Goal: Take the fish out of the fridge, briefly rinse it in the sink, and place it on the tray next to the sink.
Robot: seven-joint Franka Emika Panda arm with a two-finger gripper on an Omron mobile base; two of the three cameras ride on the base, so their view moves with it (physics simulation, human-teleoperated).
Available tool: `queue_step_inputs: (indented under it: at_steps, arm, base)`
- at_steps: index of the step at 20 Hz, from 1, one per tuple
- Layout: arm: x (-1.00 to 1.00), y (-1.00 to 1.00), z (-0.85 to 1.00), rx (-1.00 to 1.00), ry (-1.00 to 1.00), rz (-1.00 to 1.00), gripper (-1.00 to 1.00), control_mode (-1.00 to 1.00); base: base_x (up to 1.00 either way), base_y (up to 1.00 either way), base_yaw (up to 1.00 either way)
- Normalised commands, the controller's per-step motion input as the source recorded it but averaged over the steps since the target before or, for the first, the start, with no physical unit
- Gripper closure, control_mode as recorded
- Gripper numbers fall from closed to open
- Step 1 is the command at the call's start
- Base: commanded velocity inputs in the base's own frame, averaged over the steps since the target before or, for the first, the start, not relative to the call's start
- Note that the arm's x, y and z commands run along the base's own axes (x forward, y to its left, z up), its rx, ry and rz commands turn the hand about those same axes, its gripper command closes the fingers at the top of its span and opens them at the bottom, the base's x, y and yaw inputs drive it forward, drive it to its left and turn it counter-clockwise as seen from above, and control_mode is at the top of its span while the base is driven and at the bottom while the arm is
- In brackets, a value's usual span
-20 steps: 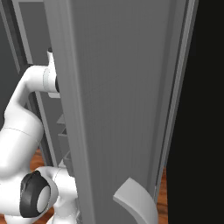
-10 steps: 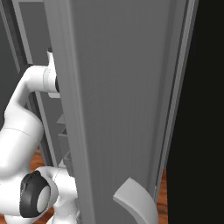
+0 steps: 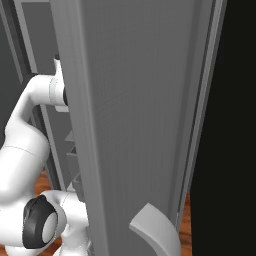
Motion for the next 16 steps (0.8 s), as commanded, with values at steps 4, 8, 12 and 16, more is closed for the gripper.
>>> queue_step_inputs:
  at_steps: [4, 8, 12, 16]
  arm:
    - [0.00, 0.00, 0.00, 0.00, 0.00, 0.00, -1.00, -1.00]
    - [0.00, 0.00, 0.00, 0.00, 0.00, 0.00, -1.00, -1.00]
    - [0.00, 0.00, 0.00, 0.00, 0.00, 0.00, -1.00, -1.00]
    - [0.00, 0.00, 0.00, 0.00, 0.00, 0.00, -1.00, -1.00]
  base:
    - [0.00, 0.00, 0.00]
    - [0.00, 0.00, 0.00]
    - [0.00, 0.00, 0.00]
    - [0.00, 0.00, 0.00]
